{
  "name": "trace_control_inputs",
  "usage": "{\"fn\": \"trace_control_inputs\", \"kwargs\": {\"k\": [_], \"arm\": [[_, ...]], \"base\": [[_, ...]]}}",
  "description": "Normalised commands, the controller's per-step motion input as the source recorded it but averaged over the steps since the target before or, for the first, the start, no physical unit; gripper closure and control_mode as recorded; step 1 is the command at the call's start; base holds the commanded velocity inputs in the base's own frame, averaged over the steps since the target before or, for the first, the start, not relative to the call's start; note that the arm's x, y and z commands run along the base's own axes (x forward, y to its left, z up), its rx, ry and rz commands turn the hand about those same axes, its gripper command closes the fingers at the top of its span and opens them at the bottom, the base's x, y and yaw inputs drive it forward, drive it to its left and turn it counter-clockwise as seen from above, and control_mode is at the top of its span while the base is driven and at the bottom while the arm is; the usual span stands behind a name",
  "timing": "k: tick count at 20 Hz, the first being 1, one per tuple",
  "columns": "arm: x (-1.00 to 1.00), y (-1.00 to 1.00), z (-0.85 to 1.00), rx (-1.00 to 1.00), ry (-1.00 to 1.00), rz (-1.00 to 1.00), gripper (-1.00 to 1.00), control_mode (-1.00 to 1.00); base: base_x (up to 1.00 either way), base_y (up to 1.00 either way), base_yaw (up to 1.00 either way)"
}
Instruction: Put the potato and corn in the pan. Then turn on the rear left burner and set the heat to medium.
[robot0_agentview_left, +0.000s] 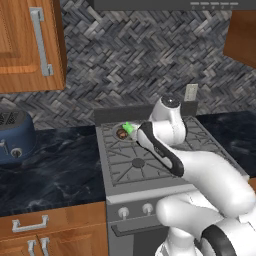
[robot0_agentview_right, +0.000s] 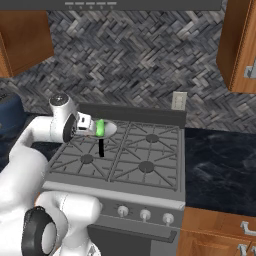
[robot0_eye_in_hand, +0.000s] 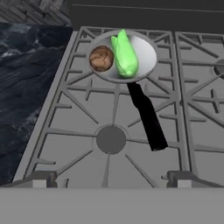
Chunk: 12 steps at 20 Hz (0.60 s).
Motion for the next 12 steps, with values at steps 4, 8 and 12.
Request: {"fn": "trace_control_inputs", "kwargs": {"k": [4,8,12], "arm": [[-0.65,-0.09,0.19,0.00,0.00,0.00,-1.00,-1.00],[-0.53,-0.02,0.36,0.00,0.03,0.00,-1.00,-1.00],[-0.44,-0.13,0.36,0.00,0.08,0.00,-1.00,-1.00]], "base": [[0.00,0.00,0.00],[0.00,0.00,0.00],[0.00,0.00,0.00]]}}
